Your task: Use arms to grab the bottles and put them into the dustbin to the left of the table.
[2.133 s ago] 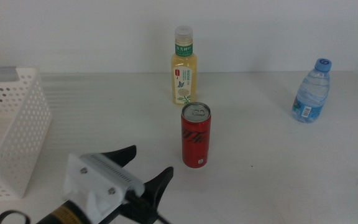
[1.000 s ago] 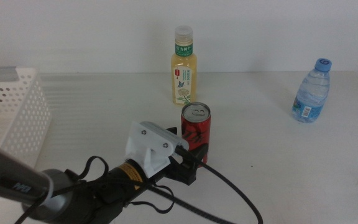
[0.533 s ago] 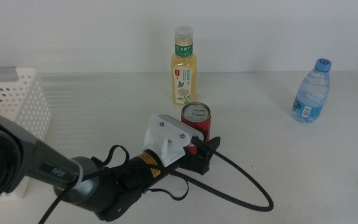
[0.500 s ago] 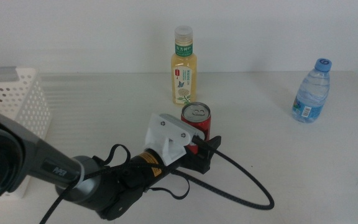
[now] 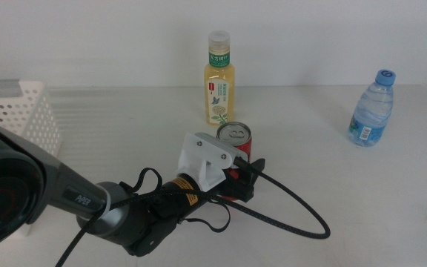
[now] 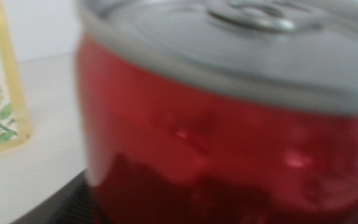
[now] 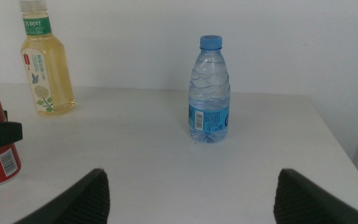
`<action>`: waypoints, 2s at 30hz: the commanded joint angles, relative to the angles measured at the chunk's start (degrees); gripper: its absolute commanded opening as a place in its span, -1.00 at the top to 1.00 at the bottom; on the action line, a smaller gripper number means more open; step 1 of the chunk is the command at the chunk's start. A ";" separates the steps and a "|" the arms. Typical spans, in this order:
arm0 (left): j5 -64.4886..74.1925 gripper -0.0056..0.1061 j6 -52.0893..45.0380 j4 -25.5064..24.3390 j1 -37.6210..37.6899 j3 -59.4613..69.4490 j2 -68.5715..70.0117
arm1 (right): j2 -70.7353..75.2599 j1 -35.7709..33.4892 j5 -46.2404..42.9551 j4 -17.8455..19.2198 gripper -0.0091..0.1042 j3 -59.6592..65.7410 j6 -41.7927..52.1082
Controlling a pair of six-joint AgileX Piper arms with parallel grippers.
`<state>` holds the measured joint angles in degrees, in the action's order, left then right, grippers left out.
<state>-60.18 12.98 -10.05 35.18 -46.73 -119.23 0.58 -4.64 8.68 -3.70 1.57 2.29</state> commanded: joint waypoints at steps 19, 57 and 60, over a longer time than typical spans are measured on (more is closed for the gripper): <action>0.53 0.99 0.70 -0.27 0.01 -1.13 7.16 | 1.53 0.30 -4.35 0.38 -0.52 -0.41 0.57; 57.60 0.99 12.93 -15.93 1.34 -9.90 36.52 | 1.53 0.30 -4.35 0.38 -0.52 -0.41 0.57; 59.36 0.99 12.93 -15.93 1.34 -10.91 36.52 | 1.53 0.30 -4.35 0.38 -0.52 -0.41 0.57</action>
<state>2.92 25.03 -25.79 36.33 -54.97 -85.52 0.58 -4.64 8.68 -3.70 1.57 2.29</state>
